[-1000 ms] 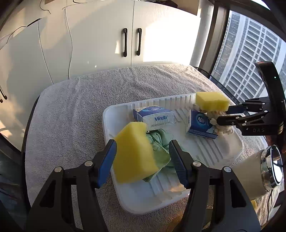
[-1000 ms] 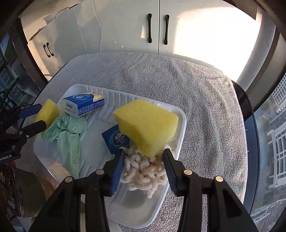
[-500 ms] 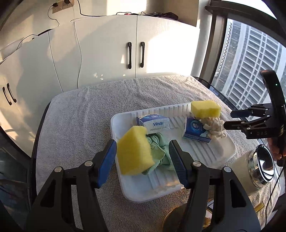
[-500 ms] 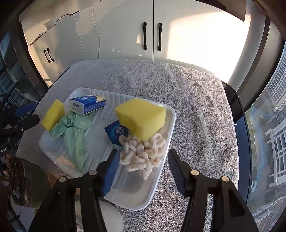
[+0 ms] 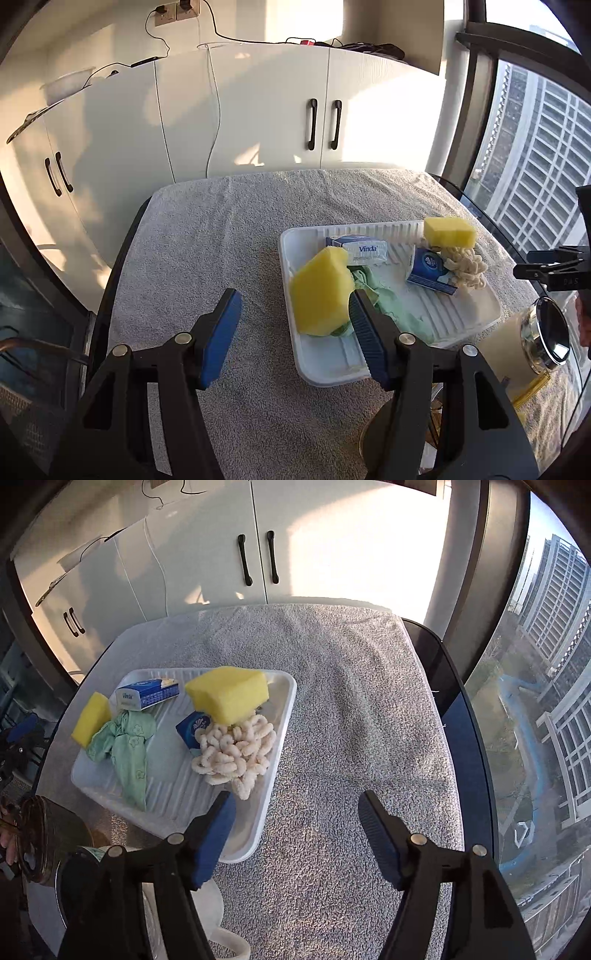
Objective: Organize soft objects
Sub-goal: 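Withdraw both open tools from the tray, then move both open tools toward the yellow egg-shaped makeup sponges, then grasp the pale egg sponge with the left tool while the right tool grasps the yellow egg sponge, then carry the pale egg sponge with the left tool while the right tool carries its sponge to the tray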
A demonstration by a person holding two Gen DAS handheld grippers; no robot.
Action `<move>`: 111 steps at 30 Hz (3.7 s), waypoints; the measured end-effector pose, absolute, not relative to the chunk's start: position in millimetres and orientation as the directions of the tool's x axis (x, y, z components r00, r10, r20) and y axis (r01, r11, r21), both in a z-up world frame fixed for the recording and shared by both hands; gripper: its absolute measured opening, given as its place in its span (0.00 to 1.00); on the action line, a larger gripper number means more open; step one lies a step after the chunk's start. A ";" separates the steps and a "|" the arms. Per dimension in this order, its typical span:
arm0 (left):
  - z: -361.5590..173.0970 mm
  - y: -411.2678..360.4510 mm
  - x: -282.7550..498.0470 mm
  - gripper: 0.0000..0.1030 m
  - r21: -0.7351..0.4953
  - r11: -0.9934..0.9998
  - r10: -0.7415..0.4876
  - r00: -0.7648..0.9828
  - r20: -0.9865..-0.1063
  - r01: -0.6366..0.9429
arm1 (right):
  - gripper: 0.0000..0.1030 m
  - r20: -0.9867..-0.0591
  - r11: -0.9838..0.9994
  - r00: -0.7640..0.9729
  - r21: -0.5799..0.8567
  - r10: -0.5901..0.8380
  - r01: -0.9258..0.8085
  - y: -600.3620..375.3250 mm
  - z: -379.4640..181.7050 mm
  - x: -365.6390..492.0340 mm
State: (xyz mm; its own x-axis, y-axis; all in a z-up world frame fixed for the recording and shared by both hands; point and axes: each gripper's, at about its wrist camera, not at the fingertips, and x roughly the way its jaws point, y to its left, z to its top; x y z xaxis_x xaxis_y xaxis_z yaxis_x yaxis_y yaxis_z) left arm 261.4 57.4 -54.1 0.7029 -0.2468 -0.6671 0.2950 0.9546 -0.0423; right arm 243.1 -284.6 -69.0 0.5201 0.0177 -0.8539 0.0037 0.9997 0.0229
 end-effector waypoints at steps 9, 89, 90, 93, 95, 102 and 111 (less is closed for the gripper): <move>-67.3 96.9 239.7 0.57 -0.036 0.980 -0.166 0.713 -0.681 0.194 | 0.77 -0.856 0.996 0.516 0.045 -0.002 0.079 -314.6 -75.6 206.5; -128.5 -8.9 89.2 0.31 -0.212 0.903 -0.396 0.535 -0.747 0.373 | 0.58 -0.850 0.988 0.519 0.012 0.091 -0.153 -163.1 -145.0 51.5; -127.6 -7.4 87.2 0.31 -0.222 0.902 -0.402 0.534 -0.744 0.370 | 0.58 -0.847 0.988 0.522 0.019 0.098 -0.155 -163.0 -142.6 47.9; -124.1 -0.1 77.8 0.31 -0.228 0.905 -0.402 0.544 -0.737 0.359 | 0.58 -0.843 0.987 0.526 0.035 0.115 -0.159 -166.9 -136.5 38.1; -122.1 5.3 72.6 0.31 -0.221 0.909 -0.393 0.552 -0.736 0.353 | 0.58 -0.840 0.988 0.531 0.029 0.107 -0.153 -168.7 -132.7 33.2; -117.0 39.1 76.3 0.31 -0.190 0.933 -0.341 0.585 -0.736 0.305 | 0.58 -0.841 0.994 0.534 0.046 0.090 -0.095 -198.2 -126.4 27.7; -119.7 79.9 77.4 0.31 -0.167 0.959 -0.276 0.616 -0.738 0.230 | 0.58 -0.846 0.999 0.532 0.031 0.017 0.016 -240.4 -123.3 31.7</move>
State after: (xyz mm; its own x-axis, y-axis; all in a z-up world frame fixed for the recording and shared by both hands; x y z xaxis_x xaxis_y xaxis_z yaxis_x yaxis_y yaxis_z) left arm 77.4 79.9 -119.7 0.6162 -0.2762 -0.7376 0.2300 0.9588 -0.1668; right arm 31.7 -240.4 -123.3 0.5323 0.0174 -0.8464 0.0161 0.9994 0.0307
